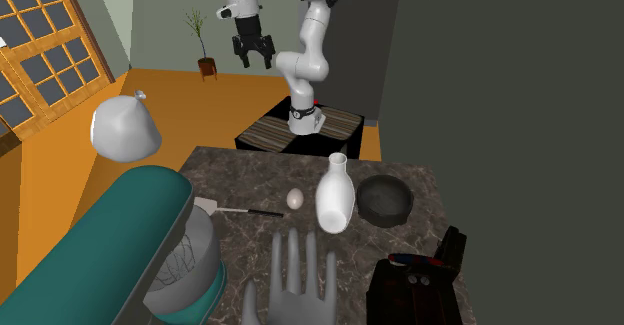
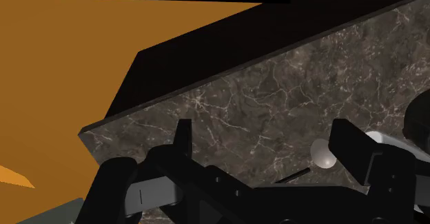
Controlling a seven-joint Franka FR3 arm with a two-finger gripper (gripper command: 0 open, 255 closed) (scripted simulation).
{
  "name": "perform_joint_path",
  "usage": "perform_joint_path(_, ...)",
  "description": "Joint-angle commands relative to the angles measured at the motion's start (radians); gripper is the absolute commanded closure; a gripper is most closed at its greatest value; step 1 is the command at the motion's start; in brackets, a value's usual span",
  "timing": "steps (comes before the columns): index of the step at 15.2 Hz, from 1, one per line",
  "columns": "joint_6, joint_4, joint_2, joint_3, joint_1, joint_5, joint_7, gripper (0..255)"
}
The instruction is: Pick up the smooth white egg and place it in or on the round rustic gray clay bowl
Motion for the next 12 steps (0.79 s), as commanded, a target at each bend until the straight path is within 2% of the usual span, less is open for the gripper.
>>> perform_joint_path(1,0.0,0.0,0.0,0.0,0.0,0.0,0.0,0)
perform_joint_path(12,0.329,-0.063,0.236,0.121,0.06,0.112,0.104,0)
